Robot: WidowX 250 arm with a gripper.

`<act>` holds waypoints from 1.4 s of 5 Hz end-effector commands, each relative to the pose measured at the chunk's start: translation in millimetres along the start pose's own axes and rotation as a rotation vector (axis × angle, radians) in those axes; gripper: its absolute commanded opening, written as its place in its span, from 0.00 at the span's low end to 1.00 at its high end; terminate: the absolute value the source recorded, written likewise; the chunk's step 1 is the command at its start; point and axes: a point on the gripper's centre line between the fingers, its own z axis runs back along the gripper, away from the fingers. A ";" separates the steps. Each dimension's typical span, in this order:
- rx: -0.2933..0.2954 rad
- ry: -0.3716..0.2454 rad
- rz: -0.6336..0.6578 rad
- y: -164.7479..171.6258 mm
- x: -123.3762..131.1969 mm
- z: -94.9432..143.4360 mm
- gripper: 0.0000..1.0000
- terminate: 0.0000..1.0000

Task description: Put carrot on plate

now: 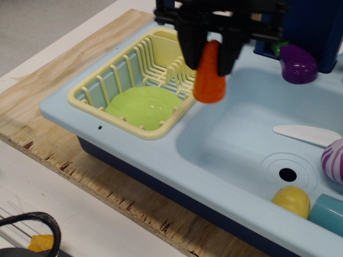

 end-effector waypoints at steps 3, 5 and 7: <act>-0.039 0.054 0.073 71.7 27.0 -39.7 0.00 0.00; -0.050 0.130 0.059 77.7 28.0 -61.0 1.00 0.00; -0.054 0.143 0.068 84.0 25.2 -64.4 1.00 0.00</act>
